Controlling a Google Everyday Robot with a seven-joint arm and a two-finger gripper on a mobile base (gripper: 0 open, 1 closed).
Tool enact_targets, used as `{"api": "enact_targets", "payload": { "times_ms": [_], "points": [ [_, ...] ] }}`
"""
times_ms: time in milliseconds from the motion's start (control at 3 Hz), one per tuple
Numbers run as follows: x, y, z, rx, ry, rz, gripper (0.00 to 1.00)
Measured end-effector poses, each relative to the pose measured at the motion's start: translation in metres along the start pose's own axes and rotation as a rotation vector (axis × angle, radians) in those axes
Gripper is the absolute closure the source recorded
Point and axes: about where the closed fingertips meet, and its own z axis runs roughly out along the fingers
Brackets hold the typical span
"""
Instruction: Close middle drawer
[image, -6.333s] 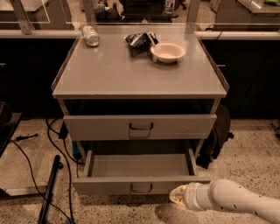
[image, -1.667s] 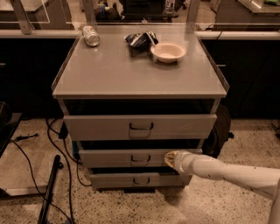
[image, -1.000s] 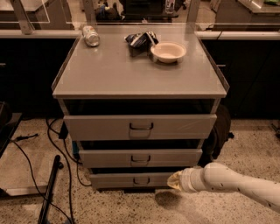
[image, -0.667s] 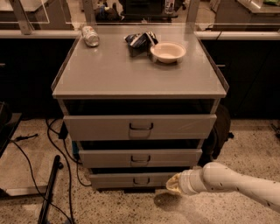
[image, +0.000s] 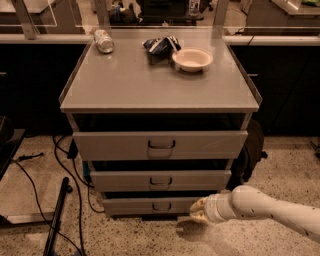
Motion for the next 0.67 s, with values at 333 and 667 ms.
{"api": "enact_targets", "payload": {
  "times_ms": [333,667],
  "points": [
    [0.0,0.0,0.0,0.0,0.0,0.0,0.03],
    [0.0,0.0001,0.0001,0.0,0.0,0.0,0.0]
  ]
}}
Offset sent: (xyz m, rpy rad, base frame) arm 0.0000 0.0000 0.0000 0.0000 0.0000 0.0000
